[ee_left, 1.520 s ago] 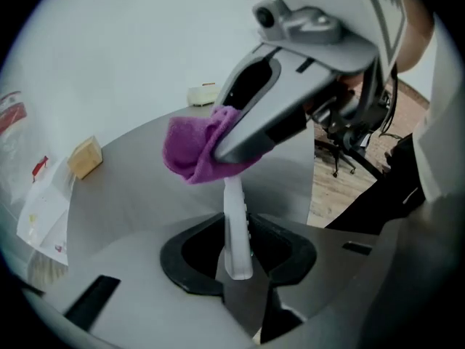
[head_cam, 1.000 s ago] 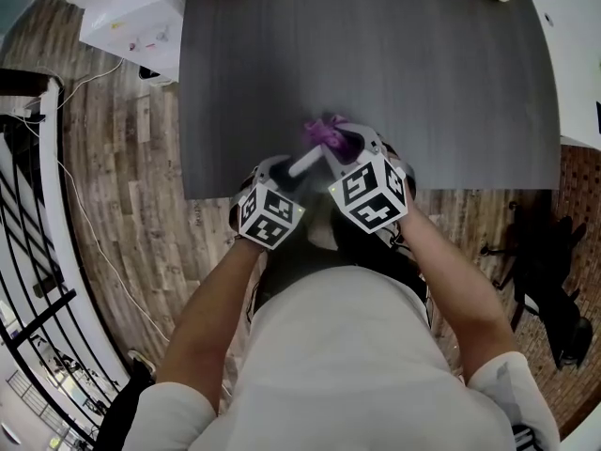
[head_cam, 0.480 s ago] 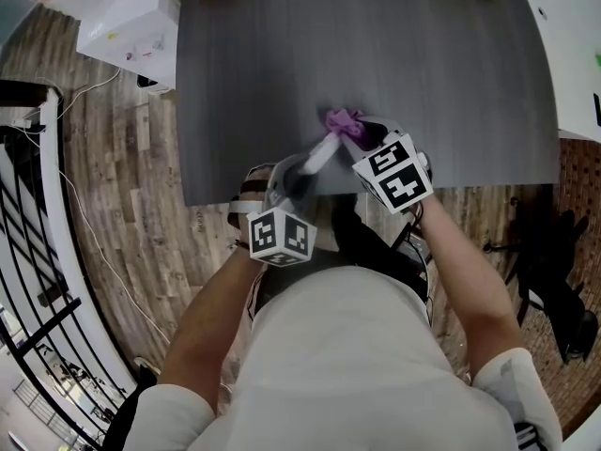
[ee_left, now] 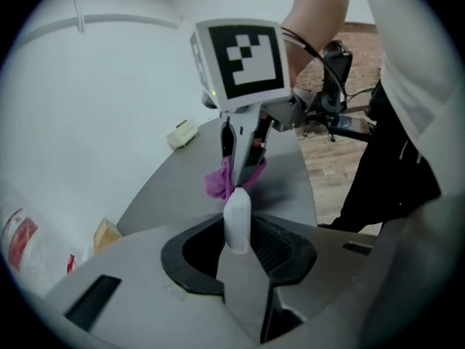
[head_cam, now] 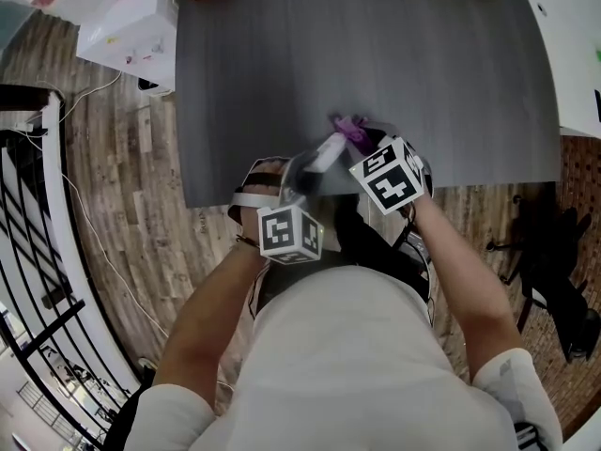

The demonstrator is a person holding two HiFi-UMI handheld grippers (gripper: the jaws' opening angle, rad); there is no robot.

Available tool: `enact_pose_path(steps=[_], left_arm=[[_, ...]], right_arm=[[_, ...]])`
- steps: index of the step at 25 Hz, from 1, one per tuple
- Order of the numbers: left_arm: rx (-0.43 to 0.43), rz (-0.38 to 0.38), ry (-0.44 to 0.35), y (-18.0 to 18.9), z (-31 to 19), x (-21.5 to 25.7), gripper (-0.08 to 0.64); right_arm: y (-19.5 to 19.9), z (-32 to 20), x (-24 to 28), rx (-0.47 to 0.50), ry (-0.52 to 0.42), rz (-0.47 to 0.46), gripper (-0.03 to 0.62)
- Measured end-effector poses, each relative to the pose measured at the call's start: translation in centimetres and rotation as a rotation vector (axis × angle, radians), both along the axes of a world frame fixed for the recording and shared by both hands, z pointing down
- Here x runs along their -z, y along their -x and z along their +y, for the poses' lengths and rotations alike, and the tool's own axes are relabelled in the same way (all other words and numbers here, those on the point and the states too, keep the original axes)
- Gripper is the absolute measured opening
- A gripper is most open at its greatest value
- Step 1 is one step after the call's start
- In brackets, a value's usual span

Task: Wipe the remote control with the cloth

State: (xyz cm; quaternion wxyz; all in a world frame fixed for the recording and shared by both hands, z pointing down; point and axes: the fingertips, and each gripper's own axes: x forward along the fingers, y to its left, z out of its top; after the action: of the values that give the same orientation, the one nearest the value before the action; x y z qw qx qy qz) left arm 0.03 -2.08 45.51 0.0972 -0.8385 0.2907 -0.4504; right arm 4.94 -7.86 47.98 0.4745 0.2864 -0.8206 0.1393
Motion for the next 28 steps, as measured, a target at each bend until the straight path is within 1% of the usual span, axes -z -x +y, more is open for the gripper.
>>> enact_pose_path(steps=[2,5,7,8,10,14,17,20,24,28], left_arm=[[0.015,0.025,0.012,0.0,-0.2,0.3,0.104],[0.017,0.042,0.003,-0.3,-0.7,0.8,0.104],[0.005,0.036,-0.008,-0.7,-1.1,1.1,0.101],[-0.005,0.033,-0.010,-0.9,-1.2,1.1,0.101],[-0.031,0.025,-0.014,-1.2,-1.2,1.2,0.100],[-0.066,0.005,-0.018,-1.2,-0.9,0.9,0.098],[-0.084,-0.010,-0.020,-1.4,-0.7,0.9,0.100],[-0.099,-0.023,-0.024,-1.6,-0.5,0.9,0.100],[-0.115,-0.032,-0.025,-1.8,-0.5,0.9,0.099],[-0.131,-0.039,-0.029,-2.0,-0.7,1.0,0.098]], right_arm=[[0.3,0.5,0.5,-0.041,0.025,-0.059,0.103],[1.2,1.6,1.5,-0.086,0.136,-0.201,0.103],[1.7,2.4,1.8,-0.083,0.191,-0.242,0.103],[1.7,2.5,1.9,-0.071,0.193,-0.241,0.103],[1.2,2.3,2.3,-0.050,0.162,-0.230,0.103],[0.0,0.1,3.2,-0.088,0.117,-0.249,0.103],[-0.9,-1.5,1.9,-0.101,0.097,-0.201,0.103],[-1.1,-1.9,0.4,-0.103,0.115,-0.182,0.103],[0.0,-0.9,0.4,-0.053,0.149,-0.217,0.103],[0.8,0.5,1.7,0.042,0.160,-0.232,0.101]])
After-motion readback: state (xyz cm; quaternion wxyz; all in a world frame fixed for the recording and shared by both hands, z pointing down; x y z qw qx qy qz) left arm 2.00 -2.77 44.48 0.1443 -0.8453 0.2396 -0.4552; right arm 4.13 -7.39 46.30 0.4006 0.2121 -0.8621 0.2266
